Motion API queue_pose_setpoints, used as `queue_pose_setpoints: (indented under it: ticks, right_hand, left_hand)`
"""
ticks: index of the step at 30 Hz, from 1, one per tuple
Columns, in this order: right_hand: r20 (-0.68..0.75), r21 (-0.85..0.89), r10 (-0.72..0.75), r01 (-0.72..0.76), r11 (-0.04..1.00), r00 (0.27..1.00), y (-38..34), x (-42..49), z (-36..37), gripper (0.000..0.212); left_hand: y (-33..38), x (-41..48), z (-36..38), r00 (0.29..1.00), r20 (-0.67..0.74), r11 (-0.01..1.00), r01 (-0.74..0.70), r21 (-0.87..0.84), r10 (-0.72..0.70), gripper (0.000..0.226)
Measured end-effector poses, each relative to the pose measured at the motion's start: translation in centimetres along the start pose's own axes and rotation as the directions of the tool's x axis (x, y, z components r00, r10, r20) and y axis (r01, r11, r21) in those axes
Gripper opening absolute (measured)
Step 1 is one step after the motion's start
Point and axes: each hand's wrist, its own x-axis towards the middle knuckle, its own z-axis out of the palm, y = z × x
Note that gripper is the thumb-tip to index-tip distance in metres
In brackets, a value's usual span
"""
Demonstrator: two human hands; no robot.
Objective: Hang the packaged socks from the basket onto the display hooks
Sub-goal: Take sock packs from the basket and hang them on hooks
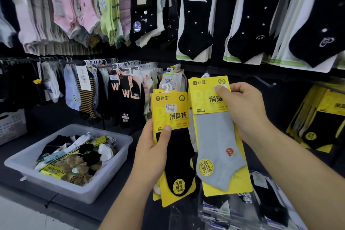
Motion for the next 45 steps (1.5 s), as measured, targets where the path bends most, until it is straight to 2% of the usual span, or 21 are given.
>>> queue_pose_setpoints:
  ticks: [10, 14, 19, 22, 26, 29, 32, 34, 36, 40, 45]
  right_hand:
    - [-0.018, -0.044, -0.016, 0.015, 0.999, 1.000, 1.1, 1.0, -0.2, 0.020]
    - [-0.047, -0.162, -0.050, 0.042, 0.986, 0.998, 2.7, 1.6, 0.3, 0.023]
    - [-0.127, -0.310, -0.143, 0.098, 0.946, 0.981, 4.4, 2.2, 0.5, 0.027]
    - [-0.117, -0.376, -0.182, 0.126, 0.918, 0.976, 4.7, 2.3, 0.4, 0.029]
    - [-0.125, -0.420, -0.163, 0.097, 0.903, 0.979, 4.4, 1.9, 0.1, 0.032]
    - [-0.107, -0.367, -0.169, 0.120, 0.922, 0.980, 4.0, 0.5, 0.1, 0.034]
    - [0.096, -0.184, -0.065, 0.082, 0.979, 0.993, 3.4, -1.2, 0.8, 0.051]
    - [0.153, -0.057, -0.021, 0.030, 0.998, 0.988, 2.8, -1.9, 0.9, 0.053]
    - [0.170, -0.006, -0.025, 0.027, 1.000, 0.985, 2.5, -2.1, 0.8, 0.046]
    - [0.226, -0.124, -0.102, 0.132, 0.983, 0.969, 2.9, -2.1, 0.5, 0.016]
    - [0.189, 0.022, -0.074, 0.071, 0.997, 0.979, 3.1, -2.0, -0.4, 0.007]
  left_hand:
    - [0.1, 0.0, -0.3, 1.000, 0.017, 0.999, -0.025, 0.019, 0.025, 0.016]
    - [0.0, 0.1, -0.4, 0.999, -0.024, 0.999, -0.032, 0.040, 0.032, 0.014]
    - [0.1, 0.4, -0.9, 0.998, -0.057, 0.991, -0.033, 0.129, 0.040, 0.024]
    - [0.2, 0.5, -1.1, 1.000, -0.014, 0.999, 0.015, 0.030, -0.014, 0.020]
    - [0.4, 0.3, -0.6, 0.987, 0.129, 0.989, 0.113, -0.091, -0.101, 0.019]
    - [0.3, 0.2, 0.2, 0.983, 0.142, 0.989, 0.127, -0.081, -0.115, 0.016]
    - [0.0, 0.2, 0.7, 0.989, 0.104, 0.992, 0.112, -0.059, -0.105, 0.021]
    - [0.2, 0.1, 0.9, 0.993, 0.078, 0.992, 0.094, -0.078, -0.088, 0.019]
    - [0.3, 0.0, 0.9, 0.995, 0.063, 0.991, 0.084, -0.101, -0.078, 0.016]
    - [0.4, -0.2, 1.1, 0.994, 0.082, 0.989, 0.076, -0.127, -0.066, 0.017]
    - [0.3, -0.2, 1.3, 0.994, 0.074, 0.983, 0.090, -0.162, -0.079, 0.020]
